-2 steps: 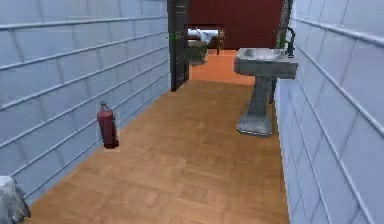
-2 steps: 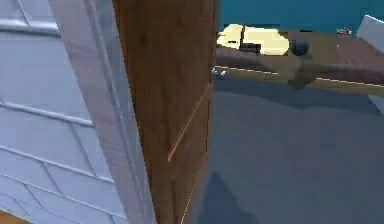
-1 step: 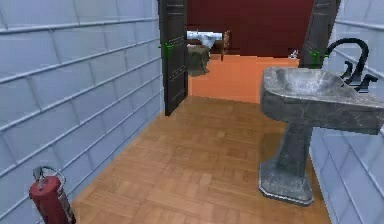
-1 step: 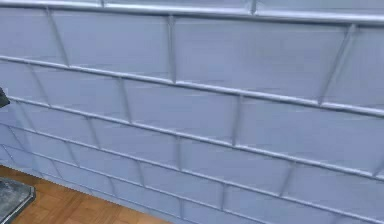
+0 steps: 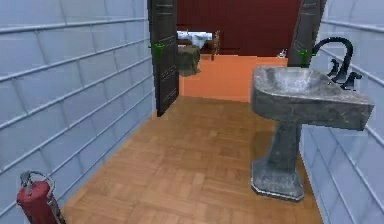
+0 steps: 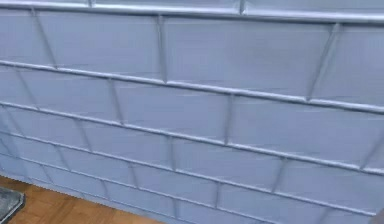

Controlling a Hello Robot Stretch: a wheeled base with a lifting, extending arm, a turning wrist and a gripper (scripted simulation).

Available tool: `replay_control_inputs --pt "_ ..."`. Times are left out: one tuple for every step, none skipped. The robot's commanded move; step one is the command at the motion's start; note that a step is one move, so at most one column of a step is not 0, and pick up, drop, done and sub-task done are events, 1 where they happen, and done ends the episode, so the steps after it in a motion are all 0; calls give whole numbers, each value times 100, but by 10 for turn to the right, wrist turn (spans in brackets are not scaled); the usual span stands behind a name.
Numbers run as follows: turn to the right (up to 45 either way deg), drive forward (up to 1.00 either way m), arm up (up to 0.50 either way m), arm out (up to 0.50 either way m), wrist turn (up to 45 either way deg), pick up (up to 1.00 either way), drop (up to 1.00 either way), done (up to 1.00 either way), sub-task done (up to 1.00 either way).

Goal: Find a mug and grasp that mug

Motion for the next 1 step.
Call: replay_control_inputs --pt "-60 0 0 0 0 0 0 0 0"
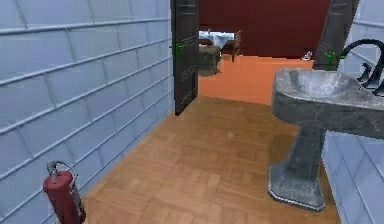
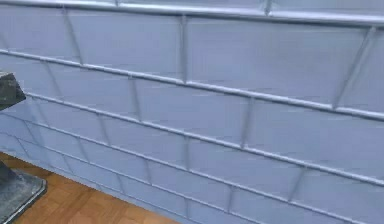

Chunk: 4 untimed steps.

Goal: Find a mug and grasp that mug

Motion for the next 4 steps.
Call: replay_control_inputs --pt "0 100 0 0 0 0 0 0 0" --pt "-180 0 0 0 0 0 0 0 0" --pt "0 10 0 0 0 0 0 0 0" --pt "390 0 0 0 0 0 0 0 0"
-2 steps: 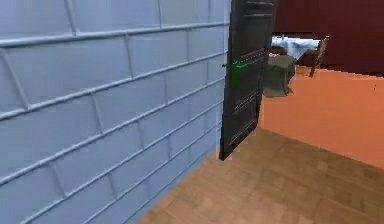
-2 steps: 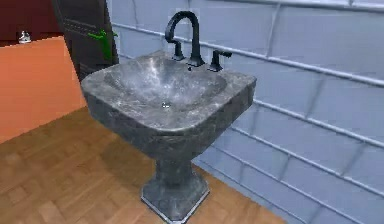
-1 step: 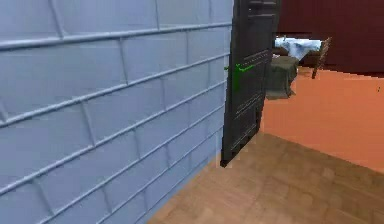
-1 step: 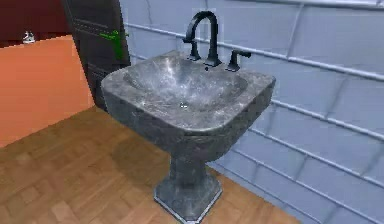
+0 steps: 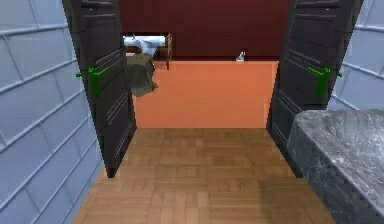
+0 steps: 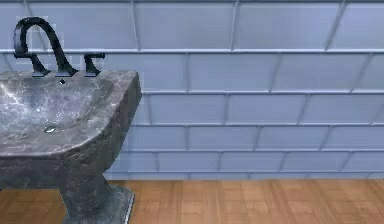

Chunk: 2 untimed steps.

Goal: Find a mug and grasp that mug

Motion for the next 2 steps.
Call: replay_control_inputs --pt "0 15 0 0 0 0 0 0 0" --pt "-90 0 0 0 0 0 0 0 0"
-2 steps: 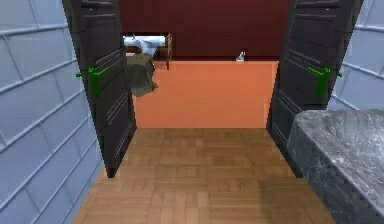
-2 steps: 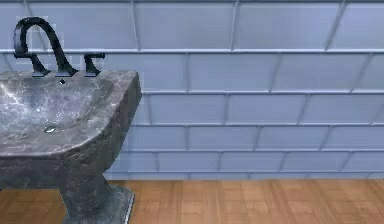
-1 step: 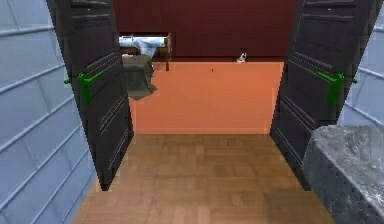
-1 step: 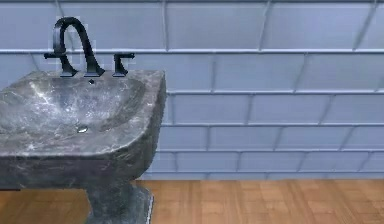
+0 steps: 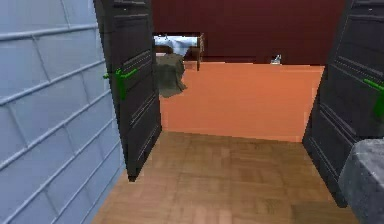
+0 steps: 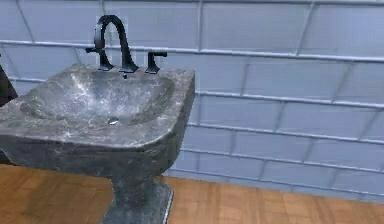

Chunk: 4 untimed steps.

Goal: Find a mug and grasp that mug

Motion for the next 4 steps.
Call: replay_control_inputs --pt "0 100 0 0 0 0 0 0 0" --pt "0 100 0 0 0 0 0 0 0" --pt "0 45 0 0 0 0 0 0 0" --pt "-360 0 0 0 0 0 0 0 0"
